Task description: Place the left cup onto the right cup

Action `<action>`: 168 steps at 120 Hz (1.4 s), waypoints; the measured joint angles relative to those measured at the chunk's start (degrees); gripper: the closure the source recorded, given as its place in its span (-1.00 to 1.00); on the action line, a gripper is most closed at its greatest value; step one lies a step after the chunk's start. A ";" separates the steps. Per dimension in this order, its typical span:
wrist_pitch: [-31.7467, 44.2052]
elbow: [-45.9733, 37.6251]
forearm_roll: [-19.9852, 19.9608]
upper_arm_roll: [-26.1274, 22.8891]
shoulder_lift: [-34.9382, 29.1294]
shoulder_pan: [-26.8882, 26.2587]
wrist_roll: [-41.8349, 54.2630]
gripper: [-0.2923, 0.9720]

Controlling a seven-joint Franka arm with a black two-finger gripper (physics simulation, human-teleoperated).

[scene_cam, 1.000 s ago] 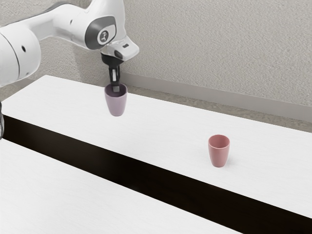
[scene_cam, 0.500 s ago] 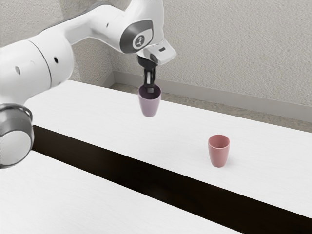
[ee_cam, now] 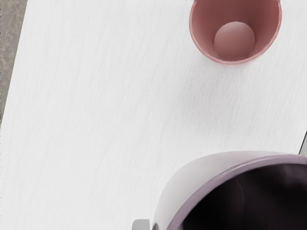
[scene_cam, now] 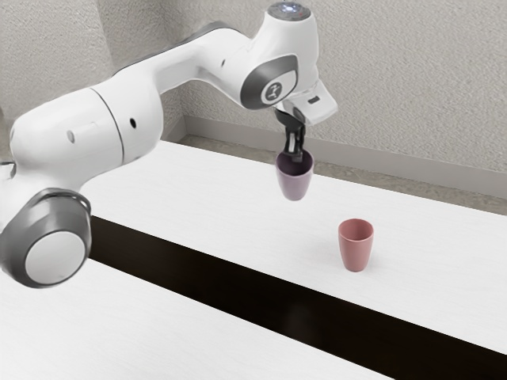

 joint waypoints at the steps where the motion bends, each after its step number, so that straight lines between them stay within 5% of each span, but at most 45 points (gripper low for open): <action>1: 0.08 0.10 0.04 -0.05 0.12 -0.01 0.00 0.70; 168: 18.37 6.49 0.65 -5.45 11.61 -3.20 2.89 0.70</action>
